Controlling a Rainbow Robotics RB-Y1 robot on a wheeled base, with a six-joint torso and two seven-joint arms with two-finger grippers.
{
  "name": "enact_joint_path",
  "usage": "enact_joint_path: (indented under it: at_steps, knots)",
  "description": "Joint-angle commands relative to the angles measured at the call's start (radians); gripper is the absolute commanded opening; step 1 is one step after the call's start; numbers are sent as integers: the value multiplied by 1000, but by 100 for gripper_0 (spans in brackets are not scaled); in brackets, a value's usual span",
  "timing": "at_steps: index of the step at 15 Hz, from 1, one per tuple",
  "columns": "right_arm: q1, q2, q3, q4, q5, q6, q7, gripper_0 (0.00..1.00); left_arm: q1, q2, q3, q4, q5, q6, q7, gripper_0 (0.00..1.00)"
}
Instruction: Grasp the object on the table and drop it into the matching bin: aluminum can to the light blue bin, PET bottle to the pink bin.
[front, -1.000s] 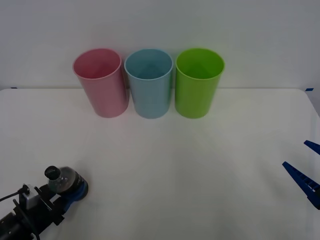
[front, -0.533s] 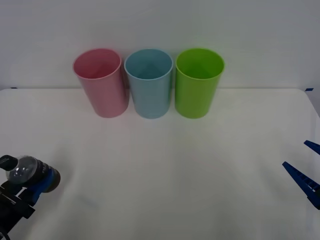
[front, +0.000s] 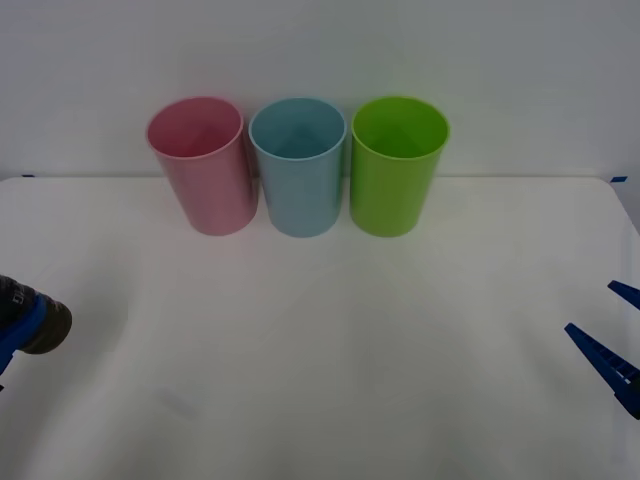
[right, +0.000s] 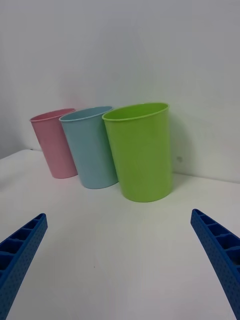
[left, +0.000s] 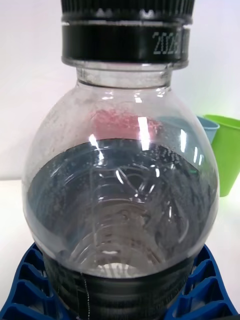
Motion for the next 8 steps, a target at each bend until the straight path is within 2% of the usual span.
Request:
enact_joint_path:
  at_steps: [1,4,8]
  knots:
    - [0,0,0,0,0,0,0,100,-31,19,9,-67,-3,25,110,0]
    - [0,0,0,0,0,0,0,100,-101,23,19,-134,-81,56,254,0]
    - [0,0,0,0,0,0,0,100,-180,24,-17,-200,-181,149,376,0]
